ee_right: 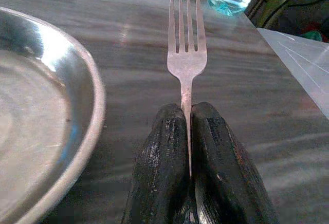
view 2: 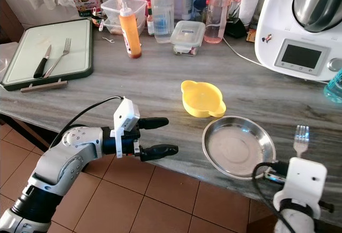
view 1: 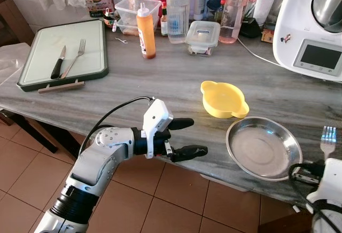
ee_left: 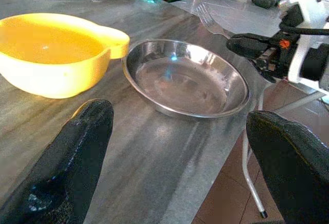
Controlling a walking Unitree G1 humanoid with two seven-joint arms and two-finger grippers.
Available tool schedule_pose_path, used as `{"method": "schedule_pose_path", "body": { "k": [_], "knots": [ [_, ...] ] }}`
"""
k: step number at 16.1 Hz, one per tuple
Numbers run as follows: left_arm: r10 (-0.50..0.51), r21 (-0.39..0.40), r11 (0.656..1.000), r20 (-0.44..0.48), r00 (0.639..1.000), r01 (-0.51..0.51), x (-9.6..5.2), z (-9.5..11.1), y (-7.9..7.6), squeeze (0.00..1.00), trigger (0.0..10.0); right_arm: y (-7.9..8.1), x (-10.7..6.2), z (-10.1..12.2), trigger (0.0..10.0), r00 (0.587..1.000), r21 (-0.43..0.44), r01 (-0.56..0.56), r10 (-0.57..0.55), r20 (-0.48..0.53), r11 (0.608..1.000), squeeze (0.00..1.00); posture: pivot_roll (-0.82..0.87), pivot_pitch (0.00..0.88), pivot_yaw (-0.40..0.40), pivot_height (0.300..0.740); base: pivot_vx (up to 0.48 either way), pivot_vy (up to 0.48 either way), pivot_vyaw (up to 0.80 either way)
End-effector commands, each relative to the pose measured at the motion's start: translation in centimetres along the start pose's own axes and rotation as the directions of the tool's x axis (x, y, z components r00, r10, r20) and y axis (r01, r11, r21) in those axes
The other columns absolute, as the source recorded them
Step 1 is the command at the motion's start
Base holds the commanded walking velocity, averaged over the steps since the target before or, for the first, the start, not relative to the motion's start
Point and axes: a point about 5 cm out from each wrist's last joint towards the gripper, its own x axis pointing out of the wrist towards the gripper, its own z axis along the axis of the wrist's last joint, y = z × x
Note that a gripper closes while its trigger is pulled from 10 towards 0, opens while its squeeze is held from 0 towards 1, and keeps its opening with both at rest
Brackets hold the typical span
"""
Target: Setting the table
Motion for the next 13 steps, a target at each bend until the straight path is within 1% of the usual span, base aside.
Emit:
{"method": "schedule_pose_path", "body": {
  "k": [1,3,5,8,9,13],
  "knots": [
    [-0.011,0.01,1.0,-0.016,1.0,0.011,0.2,0.0,-0.2,0.0,10.0,-0.3,0.3,-0.4,10.0,1.0,-0.005,-0.01,0.01,-0.02,1.0,0.0,-0.03,0.131,0.041,0.74,0.0,0.0,0.0],
    [-0.012,0.008,1.0,-0.017,1.0,0.012,0.2,0.0,-0.2,0.0,10.0,-0.4,1.0,-0.4,10.0,0.999,-0.014,-0.035,0.034,-0.021,0.999,0.0,-0.03,0.133,0.044,0.74,0.0,0.0,0.0],
    [-0.014,0.007,1.0,-0.017,1.0,0.014,0.2,0.0,-0.3,0.0,10.0,-0.7,1.3,-0.3,10.0,0.999,-0.03,-0.048,0.047,-0.022,0.998,0.0,-0.02,0.137,0.044,0.74,0.0,0.0,0.0],
    [-0.013,0.008,1.0,-0.02,1.0,0.013,0.1,0.1,-0.2,0.0,10.0,-1.0,1.7,-0.7,10.0,0.996,-0.03,-0.073,0.071,-0.045,0.997,0.0,-0.02,0.144,0.048,0.74,0.0,0.0,0.0],
    [-0.016,0.008,1.0,-0.024,1.0,0.016,0.1,0.0,-0.3,0.0,10.0,-1.1,1.7,-1.0,10.0,0.995,-0.001,-0.076,0.075,-0.062,0.997,0.0,-0.02,0.145,0.048,0.74,0.0,0.0,0.0],
    [-0.012,0.01,1.0,-0.026,1.0,0.012,0.0,0.1,-0.2,0.0,10.0,-0.7,1.7,-1.3,10.0,0.991,0.007,-0.116,0.116,-0.068,0.993,0.0,-0.01,0.143,0.051,0.74,0.0,0.0,0.0]
  ]
}}
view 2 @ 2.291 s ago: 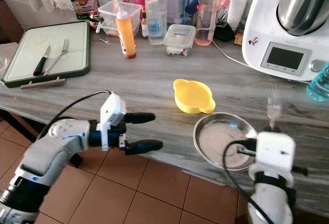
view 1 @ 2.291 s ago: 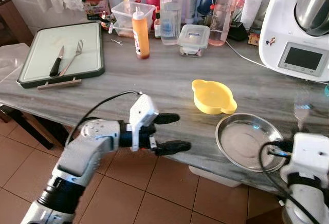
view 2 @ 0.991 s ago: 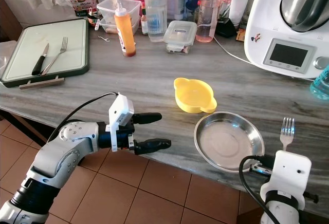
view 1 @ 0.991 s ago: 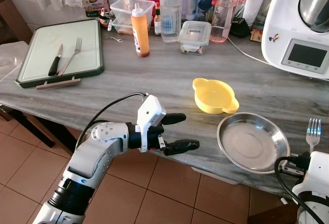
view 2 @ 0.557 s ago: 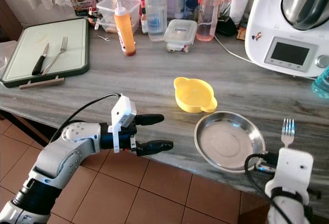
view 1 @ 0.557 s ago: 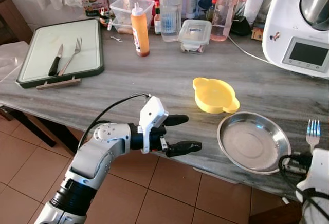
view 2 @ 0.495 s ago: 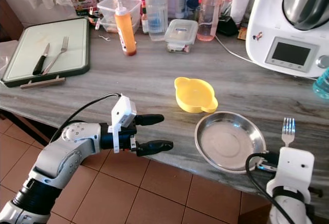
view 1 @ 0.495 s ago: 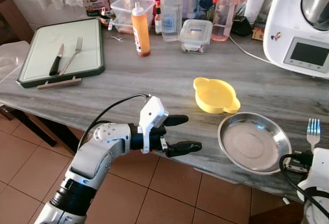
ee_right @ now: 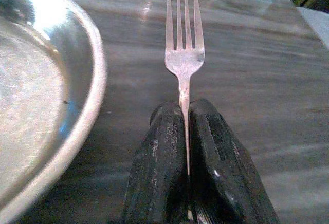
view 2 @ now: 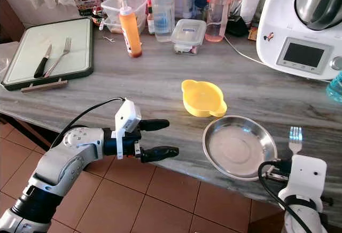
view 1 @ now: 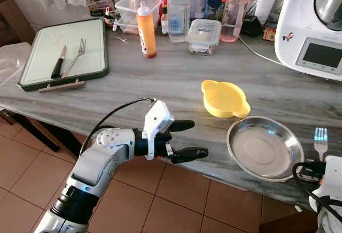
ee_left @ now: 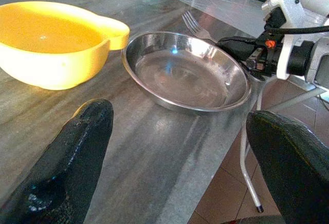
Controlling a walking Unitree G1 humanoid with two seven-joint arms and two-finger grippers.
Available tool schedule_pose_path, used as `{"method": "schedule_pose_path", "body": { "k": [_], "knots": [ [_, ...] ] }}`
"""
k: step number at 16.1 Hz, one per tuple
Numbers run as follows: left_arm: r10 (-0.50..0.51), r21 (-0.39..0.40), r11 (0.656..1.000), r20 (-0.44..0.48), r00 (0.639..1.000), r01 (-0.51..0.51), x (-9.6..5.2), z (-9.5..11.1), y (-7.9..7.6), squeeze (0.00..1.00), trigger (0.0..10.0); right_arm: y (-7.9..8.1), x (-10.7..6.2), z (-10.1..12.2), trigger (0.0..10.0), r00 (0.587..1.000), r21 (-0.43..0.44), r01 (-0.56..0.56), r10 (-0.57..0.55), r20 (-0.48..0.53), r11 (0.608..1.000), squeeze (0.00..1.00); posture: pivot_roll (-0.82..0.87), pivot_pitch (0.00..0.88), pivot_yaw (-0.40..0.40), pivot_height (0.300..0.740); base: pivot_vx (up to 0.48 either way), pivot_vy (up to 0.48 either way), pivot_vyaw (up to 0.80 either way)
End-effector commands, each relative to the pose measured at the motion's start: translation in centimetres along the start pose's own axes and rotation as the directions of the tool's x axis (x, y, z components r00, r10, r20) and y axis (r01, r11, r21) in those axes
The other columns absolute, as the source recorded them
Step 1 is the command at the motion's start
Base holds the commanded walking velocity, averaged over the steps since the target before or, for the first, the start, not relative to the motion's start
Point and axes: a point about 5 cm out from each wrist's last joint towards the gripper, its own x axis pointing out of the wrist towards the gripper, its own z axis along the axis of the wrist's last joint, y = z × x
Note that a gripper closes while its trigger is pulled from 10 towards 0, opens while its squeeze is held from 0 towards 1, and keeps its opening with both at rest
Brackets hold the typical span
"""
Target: Setting the table
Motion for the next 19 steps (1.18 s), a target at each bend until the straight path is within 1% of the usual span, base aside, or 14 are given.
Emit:
{"method": "schedule_pose_path", "body": {
  "k": [1,3,6,9,11,13,17,18,19],
  "knots": [
    [-0.011,0.02,1.0,-0.013,1.0,0.011,0.0,0.2,-0.2,0.0,10.0,-0.2,0.1,-0.4,10.0,1.0,0.007,-0.007,0.007,-0.019,1.0,0.0,-0.01,0.141,0.052,0.74,0.0,0.0,0.0],
    [-0.012,0.022,1.0,-0.015,1.0,0.013,-0.1,0.2,-0.1,0.0,10.0,-0.2,0.4,-0.1,10.0,1.0,0.025,-0.025,0.025,-0.005,0.999,0.0,-0.01,0.139,0.052,0.74,0.0,0.0,0.0],
    [-0.011,0.027,1.0,-0.019,1.0,0.012,0.0,0.2,0.0,0.0,10.0,-0.4,0.6,0.1,10.0,1.0,0.022,-0.026,0.026,-0.002,0.999,0.0,-0.01,0.136,0.05,0.74,0.0,0.0,0.0],
    [-0.008,0.029,1.0,-0.026,1.0,0.009,0.0,0.0,0.1,0.0,10.0,-0.2,0.6,-0.6,10.0,0.999,0.026,-0.038,0.038,-0.024,0.999,0.0,0.0,0.133,0.05,0.74,0.0,0.0,0.0],
    [-0.028,0.024,0.999,-0.031,0.999,0.029,0.0,-0.1,0.0,0.0,10.0,0.0,0.5,-0.7,10.0,0.999,0.029,-0.045,0.046,-0.026,0.999,0.0,0.0,0.133,0.051,0.74,0.0,0.0,0.0],
    [-0.071,0.017,0.997,-0.033,0.997,0.072,0.0,-0.1,-0.5,0.0,10.0,0.0,0.4,-0.9,10.0,0.998,0.028,-0.049,0.05,-0.036,0.998,0.0,0.0,0.134,0.052,0.74,0.0,0.0,0.0],
    [-0.073,0.027,0.997,-0.036,0.997,0.074,-0.1,0.1,-0.6,0.0,10.0,0.1,0.3,-1.2,10.0,0.998,0.025,-0.056,0.057,-0.04,0.998,0.0,-0.01,0.132,0.054,0.74,0.0,0.0,0.0],
    [-0.076,0.029,0.997,-0.036,0.996,0.077,-0.1,0.2,-0.6,0.0,10.0,0.1,0.3,-1.2,10.0,0.998,0.026,-0.058,0.059,-0.038,0.998,0.36,0.0,0.132,0.054,0.74,0.0,0.0,0.0],
    [-0.076,0.029,0.997,-0.036,0.996,0.077,-0.1,0.2,-0.6,0.0,10.0,0.1,0.3,-1.2,10.0,0.998,0.025,-0.057,0.058,-0.038,0.998,0.58,0.0,0.132,0.054,0.74,0.0,0.0,0.0]
  ]
}}
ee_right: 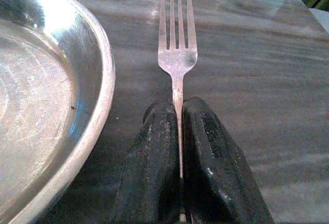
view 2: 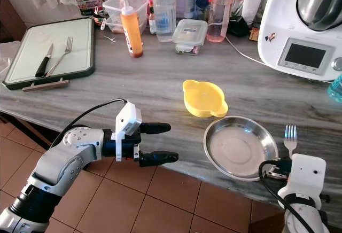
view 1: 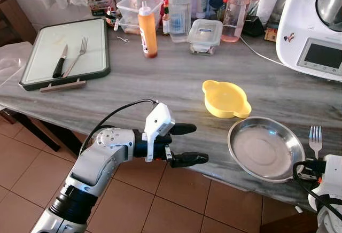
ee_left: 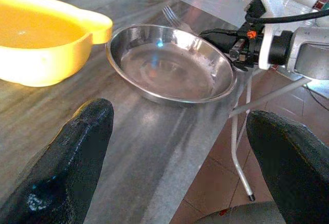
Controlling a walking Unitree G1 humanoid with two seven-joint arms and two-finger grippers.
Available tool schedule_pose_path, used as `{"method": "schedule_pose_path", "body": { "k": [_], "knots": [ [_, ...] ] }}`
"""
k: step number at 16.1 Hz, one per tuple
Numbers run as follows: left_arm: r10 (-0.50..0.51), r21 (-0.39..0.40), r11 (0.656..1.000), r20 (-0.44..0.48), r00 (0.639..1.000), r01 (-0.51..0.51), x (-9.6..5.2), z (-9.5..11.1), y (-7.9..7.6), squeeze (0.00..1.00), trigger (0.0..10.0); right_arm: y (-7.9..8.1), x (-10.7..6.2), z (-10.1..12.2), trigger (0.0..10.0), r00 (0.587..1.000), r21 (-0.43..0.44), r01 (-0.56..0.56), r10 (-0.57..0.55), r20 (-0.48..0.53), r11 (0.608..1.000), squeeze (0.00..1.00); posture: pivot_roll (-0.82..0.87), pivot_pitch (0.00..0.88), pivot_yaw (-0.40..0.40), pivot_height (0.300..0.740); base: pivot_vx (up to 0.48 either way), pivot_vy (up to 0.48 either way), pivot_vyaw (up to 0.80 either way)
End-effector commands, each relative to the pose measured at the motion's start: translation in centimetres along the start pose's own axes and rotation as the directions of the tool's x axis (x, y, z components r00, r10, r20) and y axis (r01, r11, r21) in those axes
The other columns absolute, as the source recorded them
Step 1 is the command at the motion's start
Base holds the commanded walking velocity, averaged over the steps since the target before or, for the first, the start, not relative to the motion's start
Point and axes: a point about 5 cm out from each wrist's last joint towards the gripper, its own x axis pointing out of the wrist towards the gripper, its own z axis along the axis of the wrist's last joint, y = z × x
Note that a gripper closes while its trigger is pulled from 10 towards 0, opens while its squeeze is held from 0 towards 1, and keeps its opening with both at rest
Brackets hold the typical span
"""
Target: Setting the table
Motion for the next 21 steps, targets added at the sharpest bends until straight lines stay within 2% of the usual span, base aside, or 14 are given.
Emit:
{"method": "schedule_pose_path", "body": {
  "k": [1,2,3,11,13,15,20,21],
  "knots": [
    [-0.015,0.019,1.0,-0.013,1.0,0.015,0.0,0.2,-0.4,0.0,10.0,0.0,-0.1,-0.8,10.0,0.999,-0.006,-0.005,0.005,-0.038,1.0,0.7,0.0,0.131,0.054,0.74,0.0,0.0,0.0],
    [-0.015,0.019,1.0,-0.014,1.0,0.015,0.1,0.3,-0.4,0.0,10.0,0.0,-0.1,-0.8,10.0,0.999,-0.001,-0.009,0.009,-0.037,1.0,0.78,0.0,0.131,0.054,0.74,0.0,0.0,0.0],
    [-0.015,0.019,1.0,-0.014,1.0,0.015,0.1,0.3,-0.4,0.0,10.0,-0.1,-0.1,-0.8,10.0,0.999,-0.004,-0.006,0.006,-0.036,1.0,1.0,0.0,0.131,0.054,0.74,0.0,0.0,0.0],
    [-0.016,0.018,1.0,-0.007,1.0,0.016,0.4,0.4,-0.6,0.0,10.0,-0.5,-0.1,-0.3,10.0,1.0,-0.047,0.015,-0.015,-0.006,0.999,1.0,-0.01,0.13,0.053,0.74,0.0,0.0,0.0],
    [-0.014,0.017,1.0,-0.003,1.0,0.014,0.4,0.5,-0.6,0.0,10.0,-0.4,-0.1,0.9,10.0,0.999,-0.071,0.022,-0.019,0.051,0.997,1.0,-0.01,0.13,0.053,0.74,0.0,0.0,0.0],
    [-0.01,0.015,1.0,0.001,1.0,0.01,0.3,0.6,-0.5,0.0,10.0,-0.3,-0.5,2.6,10.0,0.988,-0.109,0.042,-0.025,0.153,0.993,1.0,-0.01,0.13,0.05,0.74,0.0,0.0,0.0],
    [-0.004,0.005,1.0,0.013,1.0,0.004,0.4,0.7,-0.4,0.0,10.0,1.0,-1.2,4.5,10.0,0.964,-0.158,0.049,-0.006,0.265,0.986,1.0,-0.01,0.123,0.049,0.74,0.0,0.0,0.0],
    [-0.004,0.006,1.0,0.014,1.0,0.004,0.4,0.7,-0.4,0.0,10.0,1.1,-1.2,4.6,10.0,0.962,-0.147,0.046,-0.004,0.272,0.988,1.0,-0.01,0.122,0.048,0.74,0.0,0.0,0.0]
  ]
}}
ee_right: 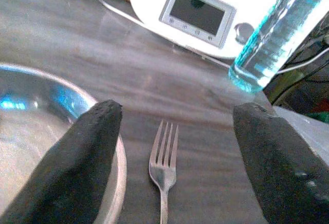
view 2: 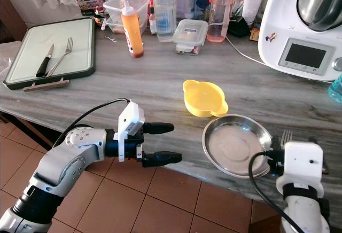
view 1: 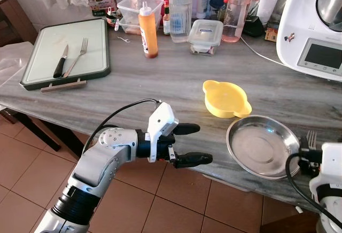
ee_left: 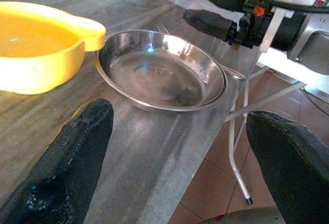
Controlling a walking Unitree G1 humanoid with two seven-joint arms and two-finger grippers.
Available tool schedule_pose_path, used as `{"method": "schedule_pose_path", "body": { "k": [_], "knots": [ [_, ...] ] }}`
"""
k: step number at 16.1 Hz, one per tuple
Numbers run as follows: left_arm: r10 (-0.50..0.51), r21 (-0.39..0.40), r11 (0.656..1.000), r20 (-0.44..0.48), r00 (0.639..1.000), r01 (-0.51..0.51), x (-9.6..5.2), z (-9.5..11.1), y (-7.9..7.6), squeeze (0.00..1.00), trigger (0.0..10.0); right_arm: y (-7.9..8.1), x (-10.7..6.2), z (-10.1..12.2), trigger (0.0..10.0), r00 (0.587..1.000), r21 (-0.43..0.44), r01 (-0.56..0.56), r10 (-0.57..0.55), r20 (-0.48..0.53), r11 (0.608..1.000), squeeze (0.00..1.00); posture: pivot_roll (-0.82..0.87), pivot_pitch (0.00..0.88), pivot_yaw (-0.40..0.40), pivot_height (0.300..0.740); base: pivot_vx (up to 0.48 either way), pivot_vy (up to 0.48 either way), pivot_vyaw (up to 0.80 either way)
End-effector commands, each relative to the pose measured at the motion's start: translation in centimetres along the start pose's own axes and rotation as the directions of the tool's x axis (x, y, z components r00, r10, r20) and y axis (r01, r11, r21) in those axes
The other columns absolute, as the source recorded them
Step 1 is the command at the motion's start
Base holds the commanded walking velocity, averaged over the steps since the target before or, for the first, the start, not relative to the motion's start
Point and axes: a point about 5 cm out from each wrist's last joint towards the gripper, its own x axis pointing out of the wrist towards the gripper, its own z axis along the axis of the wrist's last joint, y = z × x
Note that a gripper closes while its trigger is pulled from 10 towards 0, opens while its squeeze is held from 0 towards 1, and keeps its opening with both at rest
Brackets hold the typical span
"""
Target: Setting the table
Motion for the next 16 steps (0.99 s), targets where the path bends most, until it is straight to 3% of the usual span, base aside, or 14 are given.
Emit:
{"method": "schedule_pose_path", "body": {
  "k": [1,12,16],
  "knots": [
    [0.002,0.011,1.0,0.003,1.0,-0.002,-0.1,0.3,-0.1,0.0,10.0,0.2,-0.1,0.6,10.0,1.0,-0.025,0.002,-0.001,0.026,1.0,1.0,-0.01,0.122,0.048,0.74,0.0,0.0,0.0],
    [0.086,0.01,0.996,0.064,0.994,-0.087,-0.2,0.6,0.9,0.0,10.0,2.5,-0.4,3.1,10.0,0.984,-0.009,0.033,-0.031,0.173,0.999,1.0,0.01,0.09,0.036,0.74,0.0,0.0,0.0],
    [0.166,-0.009,0.986,0.126,0.978,-0.167,0.5,0.5,1.2,0.0,10.0,2.0,0.5,4.1,10.0,0.969,-0.023,0.12,-0.112,0.219,0.992,1.0,0.02,0.048,0.033,0.74,0.0,0.0,0.0]
  ]
}}
